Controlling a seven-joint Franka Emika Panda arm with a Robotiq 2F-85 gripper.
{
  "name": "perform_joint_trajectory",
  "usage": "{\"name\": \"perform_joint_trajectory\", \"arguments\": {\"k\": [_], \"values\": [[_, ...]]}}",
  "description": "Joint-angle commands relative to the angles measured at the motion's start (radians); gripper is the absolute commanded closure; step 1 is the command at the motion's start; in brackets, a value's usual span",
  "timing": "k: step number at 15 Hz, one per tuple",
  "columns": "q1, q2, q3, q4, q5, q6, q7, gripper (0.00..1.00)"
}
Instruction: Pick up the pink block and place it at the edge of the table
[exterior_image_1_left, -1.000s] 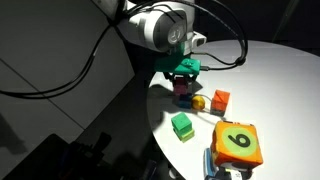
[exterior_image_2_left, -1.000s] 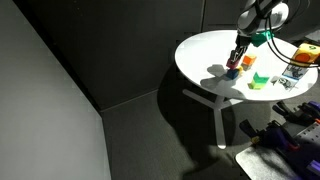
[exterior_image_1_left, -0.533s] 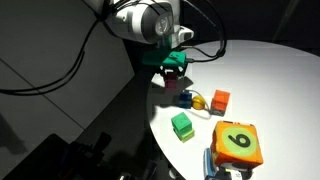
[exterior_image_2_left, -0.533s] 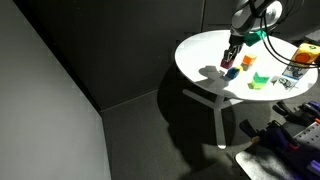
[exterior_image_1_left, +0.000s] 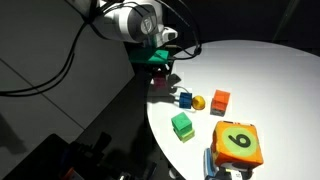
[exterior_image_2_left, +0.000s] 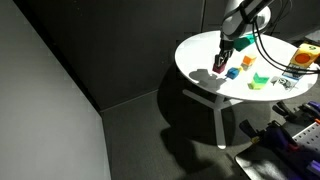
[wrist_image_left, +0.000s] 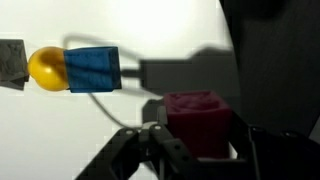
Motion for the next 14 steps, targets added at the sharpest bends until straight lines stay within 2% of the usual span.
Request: {"name": "perform_joint_trajectory", "arguments": {"k": [1, 14], "values": [[0.019, 0.019, 0.006, 0.018, -0.032, -0.001, 0.047, 0.68], [0.068, 0.124, 0.013, 0.052, -0.053, 0.076, 0.071, 0.68]]}}
